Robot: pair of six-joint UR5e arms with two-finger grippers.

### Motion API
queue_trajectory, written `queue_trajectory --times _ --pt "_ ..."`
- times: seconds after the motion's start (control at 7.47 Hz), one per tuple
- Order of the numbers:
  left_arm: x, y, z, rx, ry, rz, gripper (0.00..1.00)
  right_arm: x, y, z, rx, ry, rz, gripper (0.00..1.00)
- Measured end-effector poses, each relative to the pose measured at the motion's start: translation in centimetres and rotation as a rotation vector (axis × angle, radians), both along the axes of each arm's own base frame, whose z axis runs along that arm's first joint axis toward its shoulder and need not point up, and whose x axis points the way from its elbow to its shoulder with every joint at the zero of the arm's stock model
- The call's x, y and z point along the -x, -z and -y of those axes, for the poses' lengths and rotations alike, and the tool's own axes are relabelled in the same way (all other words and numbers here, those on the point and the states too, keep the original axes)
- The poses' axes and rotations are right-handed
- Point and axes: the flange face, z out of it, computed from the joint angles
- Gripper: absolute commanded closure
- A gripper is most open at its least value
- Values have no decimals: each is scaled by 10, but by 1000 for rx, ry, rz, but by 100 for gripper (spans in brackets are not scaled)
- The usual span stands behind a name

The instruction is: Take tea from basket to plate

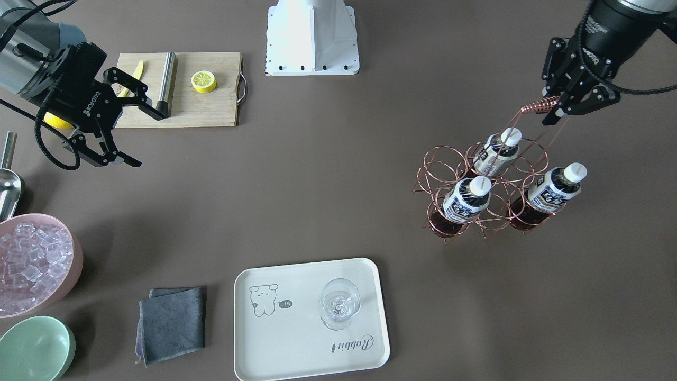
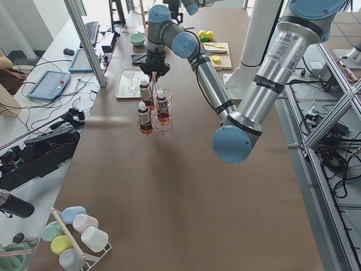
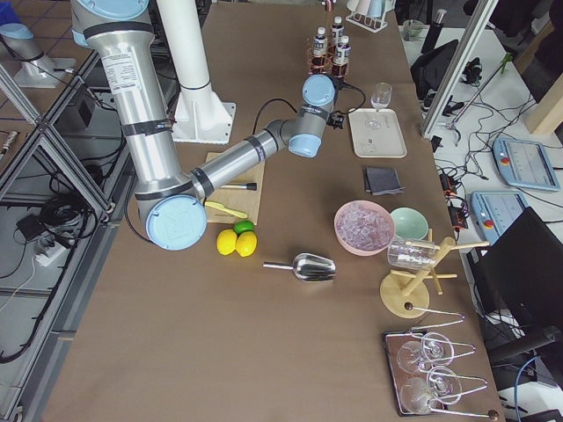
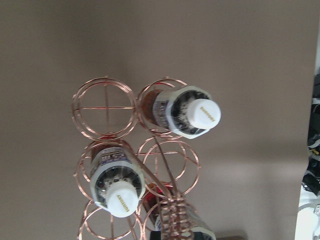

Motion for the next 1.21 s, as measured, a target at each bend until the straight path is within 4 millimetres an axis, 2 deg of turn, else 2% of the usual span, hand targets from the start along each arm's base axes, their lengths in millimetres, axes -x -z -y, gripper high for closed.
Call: queue_trajectory --times 0.4,0.54,0.8,1.07,1.21 --pt "-73 87 -34 55 -1 -38 100 4 5 -3 -15 12 10 0" --pt "-101 110 -50 51 -2 -47 100 8 5 -5 -17 22 12 0" --pt "-152 144 -78 37 -48 -67 100 25 7 -13 -20 57 15 0" --pt "-187 166 -94 21 -81 -82 100 37 9 -23 -21 124 29 0" --pt "-201 173 -100 10 -91 -89 100 45 4 -31 -5 220 48 0"
